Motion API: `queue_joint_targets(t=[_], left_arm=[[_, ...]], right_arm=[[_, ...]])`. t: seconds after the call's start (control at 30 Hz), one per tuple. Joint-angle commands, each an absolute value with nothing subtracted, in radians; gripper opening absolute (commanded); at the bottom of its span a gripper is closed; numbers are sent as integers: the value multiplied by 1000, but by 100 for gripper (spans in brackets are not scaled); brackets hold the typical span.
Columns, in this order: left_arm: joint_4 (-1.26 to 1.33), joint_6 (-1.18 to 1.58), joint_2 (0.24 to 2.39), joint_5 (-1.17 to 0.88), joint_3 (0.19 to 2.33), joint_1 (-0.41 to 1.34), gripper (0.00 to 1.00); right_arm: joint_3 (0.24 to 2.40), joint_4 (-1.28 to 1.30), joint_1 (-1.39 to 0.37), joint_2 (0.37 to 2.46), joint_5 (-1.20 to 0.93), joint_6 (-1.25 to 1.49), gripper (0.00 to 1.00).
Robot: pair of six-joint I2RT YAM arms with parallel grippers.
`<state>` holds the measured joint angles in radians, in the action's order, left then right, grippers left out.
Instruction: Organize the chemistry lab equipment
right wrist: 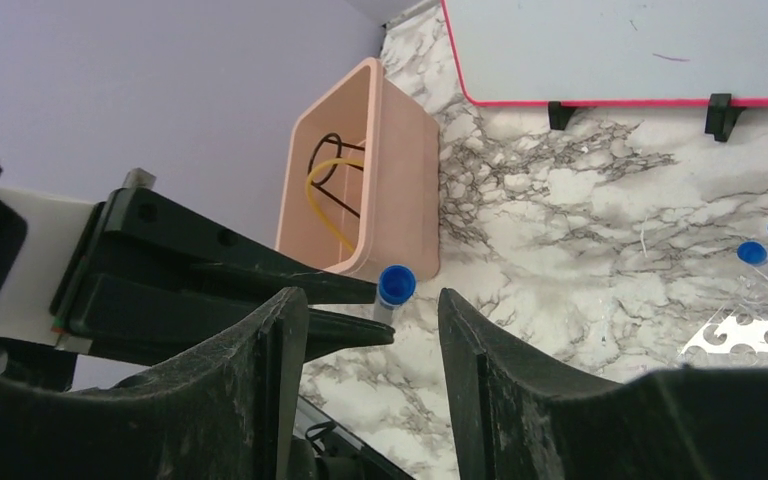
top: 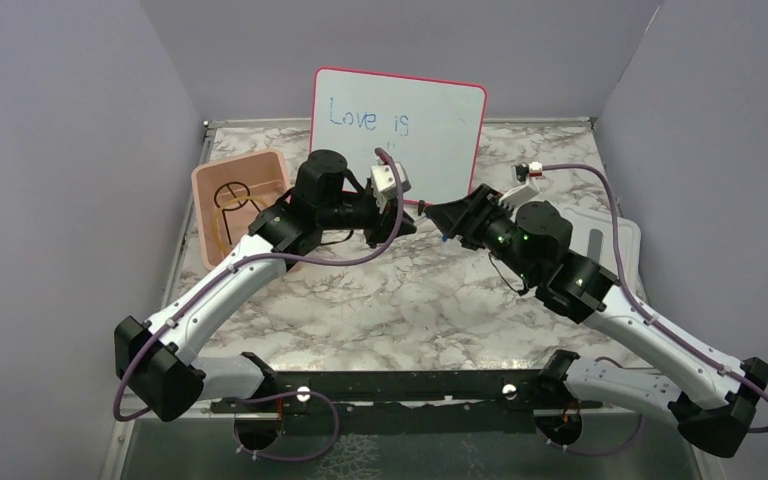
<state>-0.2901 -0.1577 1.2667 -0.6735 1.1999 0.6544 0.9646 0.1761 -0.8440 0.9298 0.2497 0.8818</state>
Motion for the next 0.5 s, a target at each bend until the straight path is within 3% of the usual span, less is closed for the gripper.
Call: queue_joint_targets(t=[0.0, 0.23, 0.47], left_arm=[[-273, -162, 1221, -719, 1189, 652, 13], [-279, -166, 1205, -719, 1183, 652, 13], [-291, -167, 1194, -697, 1190, 652, 14]], right_arm=[[1000, 220, -842, 952, 253, 904, 55], [1013, 197, -842, 980, 223, 902, 46], [1022, 175, -842, 993, 166, 885, 21]])
